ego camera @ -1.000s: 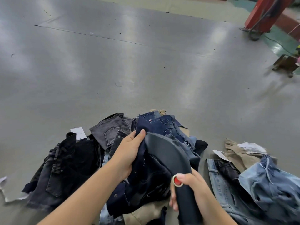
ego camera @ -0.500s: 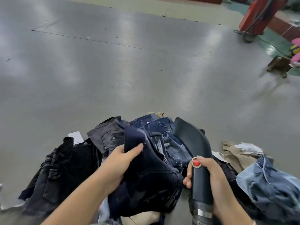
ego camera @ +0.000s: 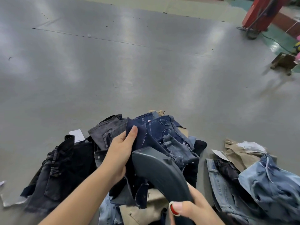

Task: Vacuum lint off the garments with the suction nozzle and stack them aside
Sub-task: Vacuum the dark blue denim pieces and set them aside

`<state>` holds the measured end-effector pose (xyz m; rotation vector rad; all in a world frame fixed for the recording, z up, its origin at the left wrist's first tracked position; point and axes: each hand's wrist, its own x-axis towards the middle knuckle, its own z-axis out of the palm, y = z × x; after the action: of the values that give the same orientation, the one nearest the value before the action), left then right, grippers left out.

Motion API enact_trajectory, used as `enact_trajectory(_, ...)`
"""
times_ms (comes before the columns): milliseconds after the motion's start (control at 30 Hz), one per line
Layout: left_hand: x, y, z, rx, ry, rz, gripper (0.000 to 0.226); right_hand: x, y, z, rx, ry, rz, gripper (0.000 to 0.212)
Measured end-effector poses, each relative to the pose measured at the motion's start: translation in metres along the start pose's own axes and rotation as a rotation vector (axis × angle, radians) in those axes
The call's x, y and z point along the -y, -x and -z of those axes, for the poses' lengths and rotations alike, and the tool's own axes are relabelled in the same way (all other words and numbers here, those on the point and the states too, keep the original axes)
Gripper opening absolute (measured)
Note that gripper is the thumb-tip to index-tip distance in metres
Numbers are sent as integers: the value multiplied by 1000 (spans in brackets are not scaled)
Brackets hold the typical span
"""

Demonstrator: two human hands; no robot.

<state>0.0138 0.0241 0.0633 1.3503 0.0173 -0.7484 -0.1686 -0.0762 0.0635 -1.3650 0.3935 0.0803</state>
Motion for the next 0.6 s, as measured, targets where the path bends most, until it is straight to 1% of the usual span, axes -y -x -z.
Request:
enact_trajectory(67,1,1,0,26,-8,-8,27,-2,-2,-2,-10,12,-20,71)
enact_trajectory(133,2,2,-1,51,-40,-27,26,-3,-6,-1,-28,-16,-27,67)
enact_trajectory(233,1,3,0,53,-86,-9,28,1,-14,-1,-50,-164,-26,44)
enact_trajectory(333,0,1,1,57,-94,13,33,4,-21,2,-109,-192,-12,27)
enact_trajectory(367,1,1,2,62,-89,11,35,5,-23,5,-143,-194,-9,28)
enact_trajectory(500,4,3,4,66,-61,8,34,11,-25,20,-286,-241,-4,43)
enact_trajectory(567,4,3,4,38,-34,19,34,12,-23,25,-281,-206,-6,48)
enact_trajectory(600,4,3,3,26,-17,22,34,11,-21,23,-247,-188,-20,48)
